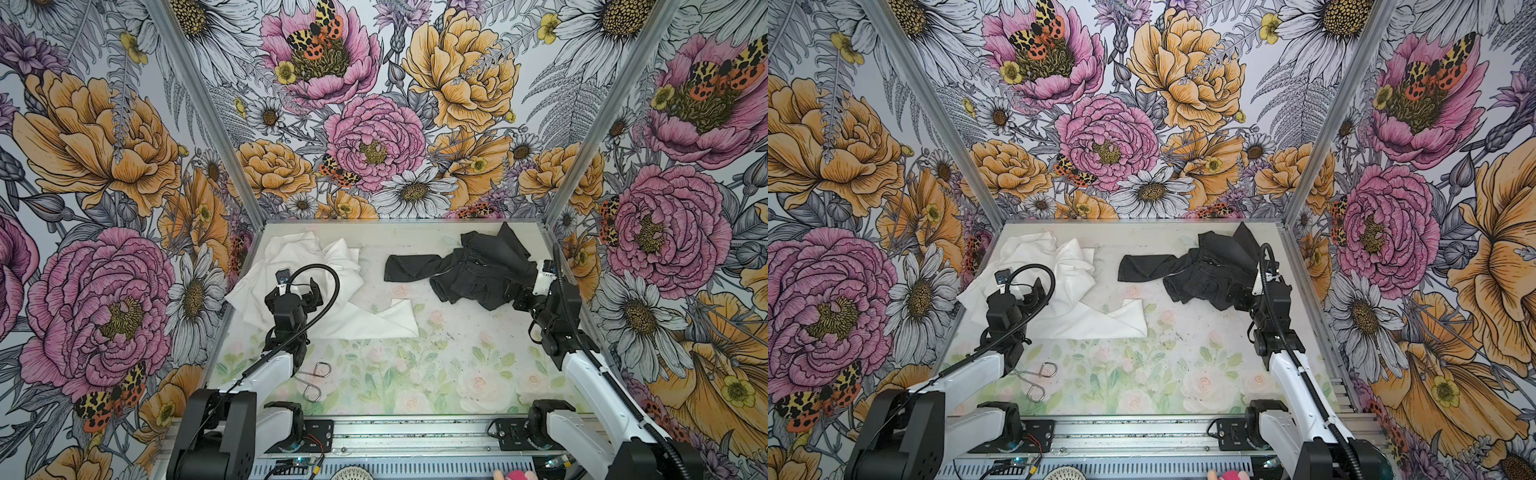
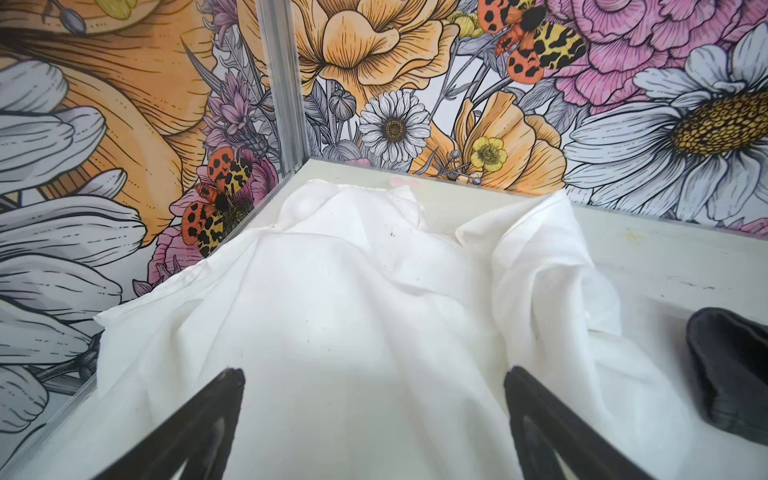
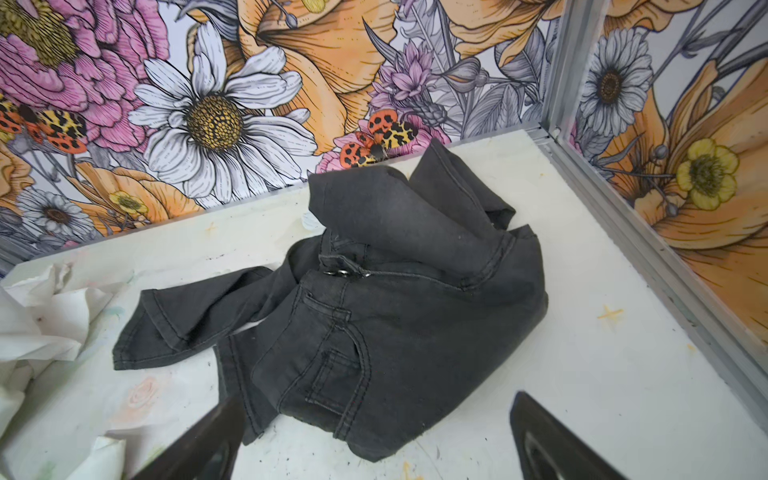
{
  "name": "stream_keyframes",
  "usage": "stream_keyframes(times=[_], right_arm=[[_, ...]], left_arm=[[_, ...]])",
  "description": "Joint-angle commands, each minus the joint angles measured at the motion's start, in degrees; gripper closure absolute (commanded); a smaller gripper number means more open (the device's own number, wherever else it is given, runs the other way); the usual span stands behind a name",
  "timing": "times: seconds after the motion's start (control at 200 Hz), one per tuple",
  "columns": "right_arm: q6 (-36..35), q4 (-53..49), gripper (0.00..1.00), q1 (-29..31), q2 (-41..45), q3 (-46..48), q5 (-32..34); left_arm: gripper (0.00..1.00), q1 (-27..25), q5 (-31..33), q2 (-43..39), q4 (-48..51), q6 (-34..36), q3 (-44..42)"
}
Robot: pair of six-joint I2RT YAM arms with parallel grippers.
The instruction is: Pick out a specific cloth from the pile
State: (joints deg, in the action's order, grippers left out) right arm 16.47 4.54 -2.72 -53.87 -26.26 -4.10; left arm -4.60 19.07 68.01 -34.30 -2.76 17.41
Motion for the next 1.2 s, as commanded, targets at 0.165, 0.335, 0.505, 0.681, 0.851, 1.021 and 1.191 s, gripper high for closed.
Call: stream_keyframes(times=[0.165,0.335,0.505,0.681,0.851,1.021,1.191], right_arm=[[-6.66,27.42,0.01,-0.27,-11.95,6.81,9.54],[-9.57,36.04,0.01,0.67,-22.87,5.05,7.33],[-12.26,49.85,0.01,1.69,-32.68,6.84,9.00],[-11.70,50.08,0.00,1.84,-34.01,6.39,10.28],[-11.35,46.02,0.00,1.72,-34.36,4.09,11.04],[-11.32,46.06,0.00,1.69,-34.23,4.10,11.20],[-11.29,45.95,0.01,1.75,-34.17,4.11,11.20]], left_arm=[[0.01,2.42,-2.26,10.88,-26.51,2.86,-3.93],[0.01,3.37,-6.67,21.27,-37.57,3.04,-4.78],[0.01,4.25,-9.31,21.92,-36.61,2.83,-4.02],[0.01,4.51,-10.57,20.88,-21.75,2.77,3.06],[0.01,4.51,-10.55,21.10,-20.41,2.96,4.00],[0.01,4.24,-10.46,21.02,-20.26,3.20,4.04],[0.01,4.48,-11.17,20.97,-19.92,3.12,4.14]])
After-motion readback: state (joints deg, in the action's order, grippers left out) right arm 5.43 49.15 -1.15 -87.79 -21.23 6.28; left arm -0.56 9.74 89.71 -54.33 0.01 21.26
